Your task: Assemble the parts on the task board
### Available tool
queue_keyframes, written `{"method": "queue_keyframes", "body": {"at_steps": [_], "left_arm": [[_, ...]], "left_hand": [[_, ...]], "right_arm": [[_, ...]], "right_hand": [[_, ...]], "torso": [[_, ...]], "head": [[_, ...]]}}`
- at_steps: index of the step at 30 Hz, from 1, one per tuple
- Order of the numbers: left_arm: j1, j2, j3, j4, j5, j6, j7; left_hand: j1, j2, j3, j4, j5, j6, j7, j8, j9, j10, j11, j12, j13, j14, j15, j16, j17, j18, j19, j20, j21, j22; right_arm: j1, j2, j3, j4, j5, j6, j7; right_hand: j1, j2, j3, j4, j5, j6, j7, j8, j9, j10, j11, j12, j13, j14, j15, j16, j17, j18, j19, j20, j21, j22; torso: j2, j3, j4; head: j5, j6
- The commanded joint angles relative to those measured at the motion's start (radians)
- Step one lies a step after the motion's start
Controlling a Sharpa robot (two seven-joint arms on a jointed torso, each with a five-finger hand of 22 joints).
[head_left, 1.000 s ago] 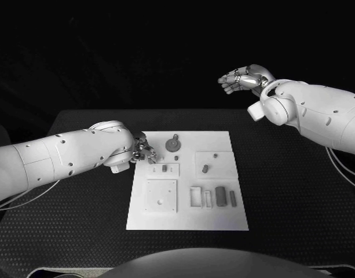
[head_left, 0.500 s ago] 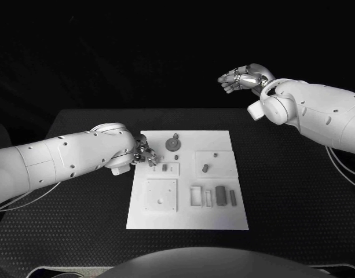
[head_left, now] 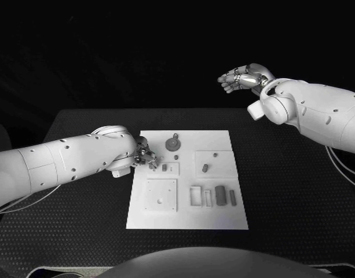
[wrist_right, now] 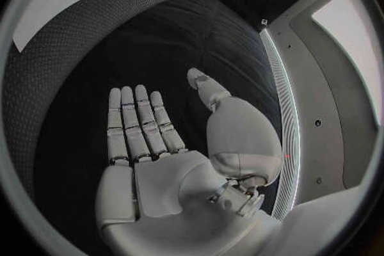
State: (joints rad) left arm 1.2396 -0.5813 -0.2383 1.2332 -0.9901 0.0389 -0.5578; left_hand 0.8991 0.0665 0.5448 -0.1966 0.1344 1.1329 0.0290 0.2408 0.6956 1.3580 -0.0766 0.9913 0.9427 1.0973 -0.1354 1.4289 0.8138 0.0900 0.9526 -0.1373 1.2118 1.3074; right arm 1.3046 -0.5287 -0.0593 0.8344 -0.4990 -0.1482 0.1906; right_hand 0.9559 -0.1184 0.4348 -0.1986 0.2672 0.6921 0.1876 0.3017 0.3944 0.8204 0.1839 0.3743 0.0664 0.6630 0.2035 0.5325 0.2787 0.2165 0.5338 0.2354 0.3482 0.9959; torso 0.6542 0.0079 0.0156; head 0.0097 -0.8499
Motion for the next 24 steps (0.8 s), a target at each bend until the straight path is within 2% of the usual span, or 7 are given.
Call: {"method": "queue_keyframes", "body": {"at_steps": [1,24], "left_arm": [[-0.003,0.003,0.0,0.001,-0.021,0.009,-0.001],[-0.01,0.005,0.0,-0.004,-0.042,0.029,-0.009]], "left_hand": [[-0.001,0.012,0.001,0.004,0.0,0.009,-0.001,0.021,0.008,-0.001,-0.009,0.007,-0.002,0.054,-0.055,0.004,-0.002,0.011,0.006,-0.128,0.005,0.019],[-0.004,0.011,0.002,0.006,-0.001,0.012,-0.003,0.025,0.009,-0.001,-0.011,0.01,-0.006,0.058,-0.057,0.005,-0.005,0.013,0.008,-0.13,0.01,0.018]], "right_arm": [[0.0,0.0,0.0,0.002,0.0,0.011,0.006],[-0.001,-0.002,0.0,0.006,0.0,0.013,0.007]], "right_hand": [[0.009,-0.001,-0.001,0.005,0.002,-0.004,0.02,0.005,-0.001,0.004,-0.001,-0.006,0.002,-0.002,0.003,-0.004,-0.001,-0.011,-0.001,-0.004,-0.006,0.001],[0.009,-0.002,-0.001,0.006,0.002,-0.004,0.02,0.005,-0.002,0.005,-0.001,-0.007,0.002,-0.002,0.003,-0.005,-0.002,-0.012,0.0,-0.004,-0.008,0.002]], "torso": [[0.001,0.0005,-0.0004],[0.0,0.0002,-0.0001]], "head": [[-0.001,-0.002],[-0.001,-0.008]]}}
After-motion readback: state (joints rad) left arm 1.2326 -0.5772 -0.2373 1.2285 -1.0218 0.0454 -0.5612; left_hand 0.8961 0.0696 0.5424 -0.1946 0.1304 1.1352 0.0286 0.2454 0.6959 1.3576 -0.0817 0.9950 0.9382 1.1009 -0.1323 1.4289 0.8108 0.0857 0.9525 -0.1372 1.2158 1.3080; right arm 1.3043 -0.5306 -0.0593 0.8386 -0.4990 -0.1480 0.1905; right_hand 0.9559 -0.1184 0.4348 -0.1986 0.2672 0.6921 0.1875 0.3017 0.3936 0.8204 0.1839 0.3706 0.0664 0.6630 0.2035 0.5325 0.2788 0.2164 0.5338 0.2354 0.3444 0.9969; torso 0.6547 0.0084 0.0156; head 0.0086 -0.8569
